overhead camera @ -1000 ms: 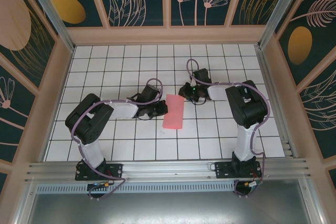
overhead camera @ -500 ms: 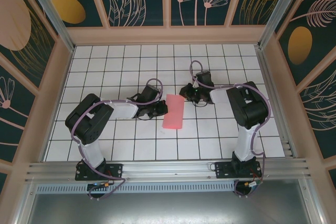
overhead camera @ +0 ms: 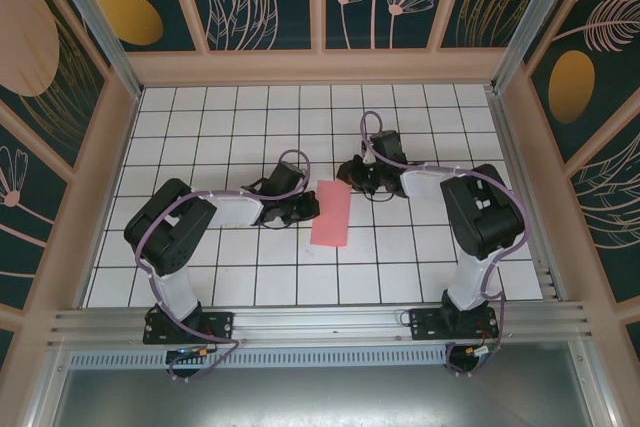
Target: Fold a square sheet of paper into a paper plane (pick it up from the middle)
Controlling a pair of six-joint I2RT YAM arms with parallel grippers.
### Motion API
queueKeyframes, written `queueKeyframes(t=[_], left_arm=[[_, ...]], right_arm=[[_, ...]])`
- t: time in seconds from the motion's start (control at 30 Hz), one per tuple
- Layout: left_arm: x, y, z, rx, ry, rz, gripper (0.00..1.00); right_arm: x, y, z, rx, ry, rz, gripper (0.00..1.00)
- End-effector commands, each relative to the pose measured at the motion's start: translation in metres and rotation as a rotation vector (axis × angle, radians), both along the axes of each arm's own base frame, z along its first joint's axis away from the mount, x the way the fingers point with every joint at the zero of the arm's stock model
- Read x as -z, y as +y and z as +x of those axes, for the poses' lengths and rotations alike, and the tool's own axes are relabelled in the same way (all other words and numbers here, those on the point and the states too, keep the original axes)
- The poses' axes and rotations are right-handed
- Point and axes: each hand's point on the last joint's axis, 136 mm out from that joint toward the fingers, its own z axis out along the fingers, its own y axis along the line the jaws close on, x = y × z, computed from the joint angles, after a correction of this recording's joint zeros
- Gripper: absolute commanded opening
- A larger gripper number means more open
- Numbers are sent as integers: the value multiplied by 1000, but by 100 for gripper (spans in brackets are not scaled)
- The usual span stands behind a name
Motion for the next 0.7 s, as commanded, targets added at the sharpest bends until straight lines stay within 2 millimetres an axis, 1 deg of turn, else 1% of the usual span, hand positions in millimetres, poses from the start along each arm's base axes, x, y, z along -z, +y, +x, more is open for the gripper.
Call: queueKeyframes(t=[0.0,0.1,0.2,0.27,0.3,0.33,0.37,0.4,0.47,0.53,0.6,0.67], left_arm=[[38,28,-27,-6,110,146,0],[38,28,-27,-5,110,146,0],[38,28,-27,-4,111,145,0],[37,28,-27,-5,109,144,0],[38,28,-27,-6,110,144,0],[37,28,-27,-5,108,142,0],[37,28,-27,-5,108,142,0],[36,28,-27,-6,107,142,0],[36,28,-27,-6,107,142,0],[36,28,-26,-7,108,142,0],[36,27,-26,-8,109,140,0],[36,27,-26,-7,108,140,0]], right_arm=[[16,-7,-12,18,35,-27,17],[26,-12,-15,34,51,-45,17],[44,-19,-24,50,92,-85,17],[61,-29,-31,64,133,-146,17],[67,-31,-34,60,150,-166,17],[68,-31,-35,50,152,-175,17],[66,-30,-34,43,146,-173,17],[60,-27,-33,31,127,-161,18],[40,-22,-29,11,74,-135,18],[12,-15,-26,-7,9,-83,19],[-12,-11,-27,-20,-41,-33,19],[-23,-8,-34,-30,-55,-1,19]])
